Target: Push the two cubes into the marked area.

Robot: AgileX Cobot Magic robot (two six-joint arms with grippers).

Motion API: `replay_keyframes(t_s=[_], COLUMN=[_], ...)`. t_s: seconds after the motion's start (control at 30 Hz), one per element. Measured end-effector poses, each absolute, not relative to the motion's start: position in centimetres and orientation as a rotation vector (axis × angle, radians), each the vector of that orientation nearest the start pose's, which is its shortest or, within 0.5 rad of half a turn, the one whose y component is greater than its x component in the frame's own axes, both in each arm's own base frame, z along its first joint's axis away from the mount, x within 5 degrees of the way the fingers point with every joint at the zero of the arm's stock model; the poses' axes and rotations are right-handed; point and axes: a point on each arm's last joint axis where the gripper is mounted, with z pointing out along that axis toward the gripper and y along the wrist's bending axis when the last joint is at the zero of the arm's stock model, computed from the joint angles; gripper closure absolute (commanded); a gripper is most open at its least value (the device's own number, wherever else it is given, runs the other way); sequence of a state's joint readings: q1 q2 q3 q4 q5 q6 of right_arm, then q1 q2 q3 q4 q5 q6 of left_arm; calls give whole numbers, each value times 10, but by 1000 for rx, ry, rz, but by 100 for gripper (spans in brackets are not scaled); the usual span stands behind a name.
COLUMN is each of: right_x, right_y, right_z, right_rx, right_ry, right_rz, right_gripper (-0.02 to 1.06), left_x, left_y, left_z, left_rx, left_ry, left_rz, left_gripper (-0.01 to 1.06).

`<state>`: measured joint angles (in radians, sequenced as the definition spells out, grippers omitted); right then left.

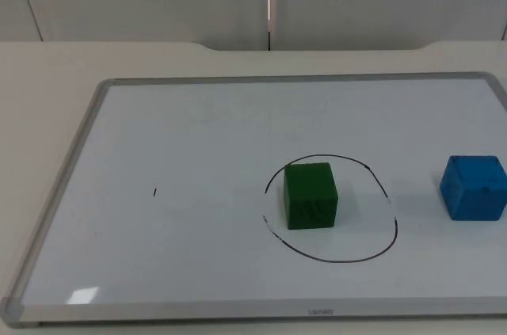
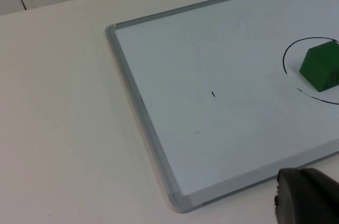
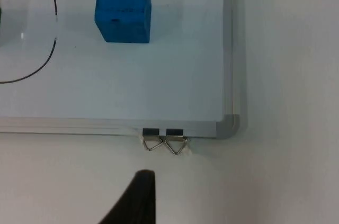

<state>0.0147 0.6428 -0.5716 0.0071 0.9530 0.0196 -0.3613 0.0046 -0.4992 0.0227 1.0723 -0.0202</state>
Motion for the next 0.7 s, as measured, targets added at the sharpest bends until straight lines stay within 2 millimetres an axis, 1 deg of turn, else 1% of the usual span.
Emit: replay_keyframes(t_s=[0.07, 0.13, 0.2, 0.23, 0.27, 0.33, 0.4, 0.43, 0.47, 0.5, 0.6, 0.63, 0.67, 0.7], right_x=[113, 129, 146, 146, 156, 176, 196, 196, 206, 214, 239, 247, 247, 256], right_y=[2, 2, 3, 3, 3, 3, 3, 3, 3, 4, 4, 4, 4, 4], right_z=[274, 275, 278, 278, 279, 280, 279, 279, 276, 276, 266, 262, 262, 257], right_rx=[9, 10, 10, 10, 10, 29, 46, 46, 50, 50, 54, 55, 55, 55], right_ry=[2546, 2585, 2610, 2610, 2619, 2627, 2639, 2639, 2655, 2662, 2716, 2734, 2734, 2750], right_rz=[22, 22, 21, 21, 21, 25, 29, 29, 30, 29, 28, 27, 27, 26], right_gripper=[5, 8, 14, 20, 20, 33, 49, 57, 57, 60, 83, 89, 95, 95], left_x=[-4, -4, -4, -4, -4, -4, -4, -4, -4, -4, -4, -4, -4, -4], left_y=[3, 3, 3, 3, 3, 3, 3, 3, 3, 3, 3, 3, 3, 3], left_z=[276, 276, 276, 276, 276, 276, 276, 276, 276, 276, 276, 276, 276, 276], left_rx=[350, 350, 350, 350, 350, 350, 350, 350, 350, 350, 350, 350, 350, 350], left_ry=[2038, 2038, 2038, 2038, 2038, 2038, 2038, 2038, 2038, 2038, 2038, 2038, 2038, 2038], left_rz=[-208, -208, -208, -208, -208, -208, -208, -208, -208, -208, -208, -208, -208, -208], left_gripper=[105, 105, 105, 105, 105, 105, 105, 105, 105, 105, 105, 105, 105, 105])
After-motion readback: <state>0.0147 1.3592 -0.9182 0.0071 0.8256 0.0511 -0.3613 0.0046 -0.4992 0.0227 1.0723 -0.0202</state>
